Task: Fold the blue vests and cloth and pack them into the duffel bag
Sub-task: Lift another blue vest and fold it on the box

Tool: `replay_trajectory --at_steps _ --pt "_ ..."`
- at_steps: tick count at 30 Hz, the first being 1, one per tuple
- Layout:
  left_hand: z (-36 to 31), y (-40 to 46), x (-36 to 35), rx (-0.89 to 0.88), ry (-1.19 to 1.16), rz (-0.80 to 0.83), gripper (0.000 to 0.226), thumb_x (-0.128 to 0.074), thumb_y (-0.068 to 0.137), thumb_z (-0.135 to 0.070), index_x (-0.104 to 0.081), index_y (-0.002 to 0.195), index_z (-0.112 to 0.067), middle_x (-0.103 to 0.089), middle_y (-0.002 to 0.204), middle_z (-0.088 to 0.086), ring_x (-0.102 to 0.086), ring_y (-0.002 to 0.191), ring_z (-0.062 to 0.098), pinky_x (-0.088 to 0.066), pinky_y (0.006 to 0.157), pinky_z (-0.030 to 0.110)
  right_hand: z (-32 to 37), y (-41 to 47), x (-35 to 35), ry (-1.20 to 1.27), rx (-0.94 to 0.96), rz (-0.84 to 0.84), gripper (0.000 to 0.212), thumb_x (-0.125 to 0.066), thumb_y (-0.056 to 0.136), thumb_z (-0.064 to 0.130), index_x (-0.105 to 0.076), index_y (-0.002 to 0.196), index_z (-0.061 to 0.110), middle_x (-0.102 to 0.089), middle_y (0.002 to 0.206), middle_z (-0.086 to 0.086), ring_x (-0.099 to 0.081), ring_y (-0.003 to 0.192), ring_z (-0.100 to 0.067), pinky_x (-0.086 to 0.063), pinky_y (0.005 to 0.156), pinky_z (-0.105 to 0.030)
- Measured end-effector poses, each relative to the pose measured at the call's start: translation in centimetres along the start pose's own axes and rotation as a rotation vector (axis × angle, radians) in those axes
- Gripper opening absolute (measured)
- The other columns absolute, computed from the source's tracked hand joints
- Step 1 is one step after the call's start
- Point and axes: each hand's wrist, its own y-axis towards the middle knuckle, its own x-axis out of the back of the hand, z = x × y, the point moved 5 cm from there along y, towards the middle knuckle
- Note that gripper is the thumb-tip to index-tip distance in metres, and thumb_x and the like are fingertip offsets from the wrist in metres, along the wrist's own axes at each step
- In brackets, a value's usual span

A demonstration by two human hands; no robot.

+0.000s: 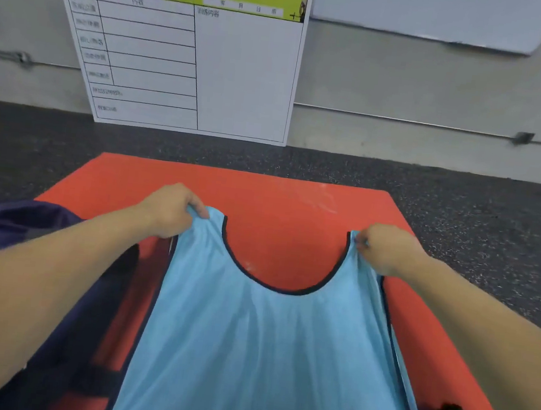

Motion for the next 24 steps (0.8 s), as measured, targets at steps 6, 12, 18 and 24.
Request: replay_trajectory --at_steps 6,12,18,24 --pt "-1.8 6.1 2.7 -0.01 0.207 -0.24 0.056 -0.058 0.093 -0.017 -0.05 0.147 -0.028 -0.029 0.163 0.0 -0.025 0.148 0.03 -0.026 0.117 0.047 2.2 6.2 4.3 -0.024 -0.024 -0.137 0.062 -0.047 0.105 0.034 -0.02 0.161 0.027 -0.005 0.171 -0.007 -0.004 0.157 -0.034 -0.013 0.123 -0.056" --pt "-4.8 1.5 -6.0 -0.2 0.121 -0.122 0.051 -0.041 0.105 -0.022 -0.035 0.155 -0.011 -0.018 0.167 0.008 -0.014 0.155 0.022 -0.013 0.123 0.033 13.2 -0.1 -2.0 0.254 0.311 -0.296 0.06 -0.025 0.103 0.037 -0.037 0.155 0.008 -0.025 0.165 -0.018 -0.021 0.154 -0.037 -0.024 0.121 -0.058" --pt "-2.2 -3.9 -13.7 -0.096 0.207 0.019 0.088 0.003 0.088 -0.06 -0.013 0.161 -0.013 -0.006 0.17 0.003 -0.001 0.156 0.016 0.0 0.126 0.034 11.7 -3.6 -10.0 0.255 0.232 -0.058 0.073 -0.007 0.1 0.063 -0.014 0.163 0.026 -0.006 0.171 0.003 0.0 0.158 -0.017 -0.002 0.127 -0.043" --pt "0.5 -5.1 -11.9 -0.02 0.377 -0.018 0.07 -0.01 0.104 -0.05 -0.009 0.161 -0.01 -0.004 0.17 0.006 0.001 0.156 0.019 0.0 0.126 0.037 -1.6 -3.7 -8.9 0.013 -0.12 -0.038 0.073 0.006 0.102 0.052 -0.002 0.164 0.014 0.003 0.172 -0.003 0.009 0.158 -0.021 0.004 0.127 -0.046"
